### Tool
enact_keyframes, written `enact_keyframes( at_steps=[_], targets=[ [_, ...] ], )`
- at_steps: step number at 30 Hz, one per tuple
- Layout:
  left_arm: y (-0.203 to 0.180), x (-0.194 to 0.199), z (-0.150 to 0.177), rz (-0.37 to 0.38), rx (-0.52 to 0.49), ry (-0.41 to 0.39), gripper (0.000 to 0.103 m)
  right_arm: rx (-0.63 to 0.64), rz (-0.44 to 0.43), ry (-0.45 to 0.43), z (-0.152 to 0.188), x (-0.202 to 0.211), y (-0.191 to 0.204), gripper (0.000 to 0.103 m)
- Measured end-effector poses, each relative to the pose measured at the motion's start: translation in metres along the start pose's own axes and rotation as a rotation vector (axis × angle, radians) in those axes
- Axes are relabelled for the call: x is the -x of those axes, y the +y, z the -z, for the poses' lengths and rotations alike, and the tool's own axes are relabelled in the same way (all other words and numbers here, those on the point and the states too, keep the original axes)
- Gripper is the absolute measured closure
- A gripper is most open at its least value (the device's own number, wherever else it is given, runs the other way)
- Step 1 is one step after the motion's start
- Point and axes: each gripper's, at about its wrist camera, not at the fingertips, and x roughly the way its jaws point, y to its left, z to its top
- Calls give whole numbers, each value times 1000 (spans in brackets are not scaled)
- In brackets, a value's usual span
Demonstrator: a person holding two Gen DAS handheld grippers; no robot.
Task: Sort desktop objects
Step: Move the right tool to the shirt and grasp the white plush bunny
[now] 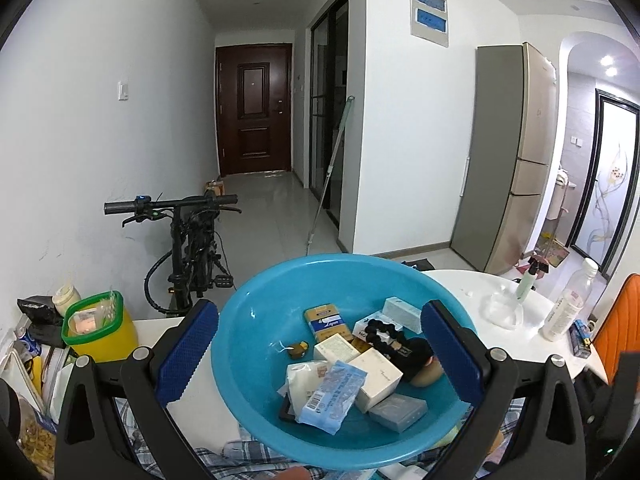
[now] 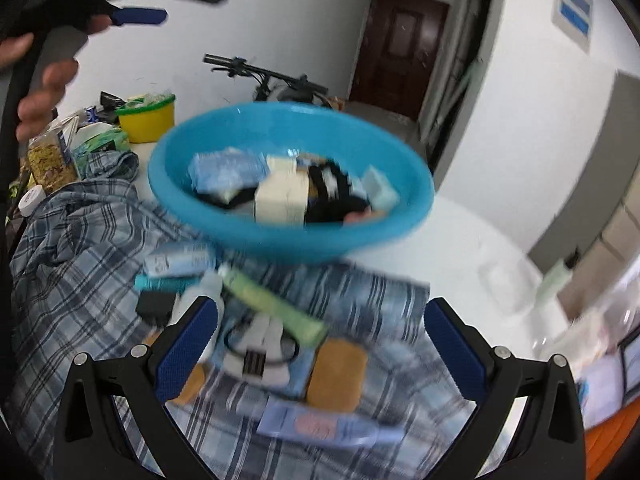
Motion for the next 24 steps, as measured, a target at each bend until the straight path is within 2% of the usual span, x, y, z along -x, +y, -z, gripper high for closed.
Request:
enact_keyframes(
  at_steps=[5,9,11,14,16,17,19,21,22,24],
  targets=[
    [-3,2,0,-2,-12,-2,0,-47,-73,21,15,-14,4,1],
    [-3,3,-1,1,-9,-2,0,-46,-116,68,24,-32,13,22],
    [-3,2,-1,-1,-8,-1,0,-52,-132,85,27,-40,13,27],
    [-4,-1,0,-5,-11,7,0,-68,-161,94,31,-48,13,29],
    [-5,-3,0,-10,-18,14,0,-65,-176,99,32,-52,15,36],
    [-6,-5,1,-12,-22,19,0,-63,-188,99,33,-54,16,40],
    [-9,-9,2,-20,-34,27,0,-62,-198,84,34,-55,17,43],
    [-11,-12,3,-27,-40,33,0,-74,-204,66,35,-54,14,59],
    [-12,-13,4,-29,-44,36,0,-80,-214,57,36,-54,12,63],
    [-15,-15,5,-33,-51,40,0,-85,-222,43,37,-54,10,65]
  ],
)
